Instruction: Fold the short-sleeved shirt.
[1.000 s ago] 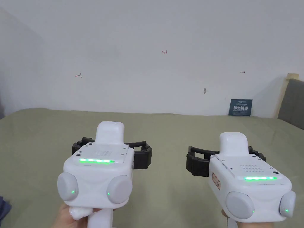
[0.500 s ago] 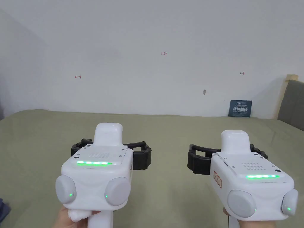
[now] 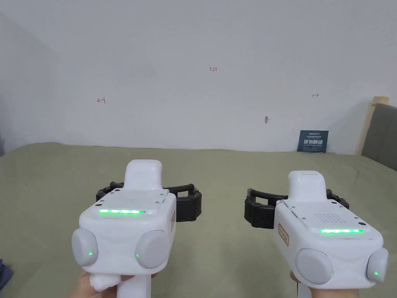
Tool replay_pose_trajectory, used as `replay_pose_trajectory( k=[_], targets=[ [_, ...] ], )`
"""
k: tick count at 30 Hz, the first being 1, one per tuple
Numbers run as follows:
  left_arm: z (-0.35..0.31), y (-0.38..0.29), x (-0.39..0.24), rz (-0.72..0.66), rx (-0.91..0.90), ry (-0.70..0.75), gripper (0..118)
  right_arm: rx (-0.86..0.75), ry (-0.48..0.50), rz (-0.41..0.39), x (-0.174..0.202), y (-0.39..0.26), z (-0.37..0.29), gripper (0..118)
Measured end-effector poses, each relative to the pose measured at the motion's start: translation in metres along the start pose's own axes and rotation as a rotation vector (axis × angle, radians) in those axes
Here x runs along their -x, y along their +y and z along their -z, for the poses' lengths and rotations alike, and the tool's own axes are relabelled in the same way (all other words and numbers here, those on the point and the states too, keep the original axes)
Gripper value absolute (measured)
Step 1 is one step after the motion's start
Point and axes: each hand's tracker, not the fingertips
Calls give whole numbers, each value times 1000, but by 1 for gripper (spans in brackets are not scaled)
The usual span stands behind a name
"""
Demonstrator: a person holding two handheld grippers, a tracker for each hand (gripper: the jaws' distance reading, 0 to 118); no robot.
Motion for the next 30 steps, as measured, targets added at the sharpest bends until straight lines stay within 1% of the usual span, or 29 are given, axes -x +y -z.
replay_pose_trajectory(
  k=[6, 13, 19, 28, 30],
  targets=[
    [0, -1, -1, 28, 4, 24, 118, -2, -7, 1, -2, 1, -2, 118],
    [-7, -1, -4, 42, -21, -2, 118, 3, -7, 4, -1, 1, 1, 118],
    [-6, -1, -3, 56, -37, 17, 118, 4, -1, -1, 1, -1, -1, 118],
    [-2, -7, -3, 74, -18, 0, 118, 17, -1, -2, 1, -6, -1, 118],
    [1, -9, -4, 75, -27, 18, 118, 17, 2, -3, 2, -5, -2, 118]
  ],
)
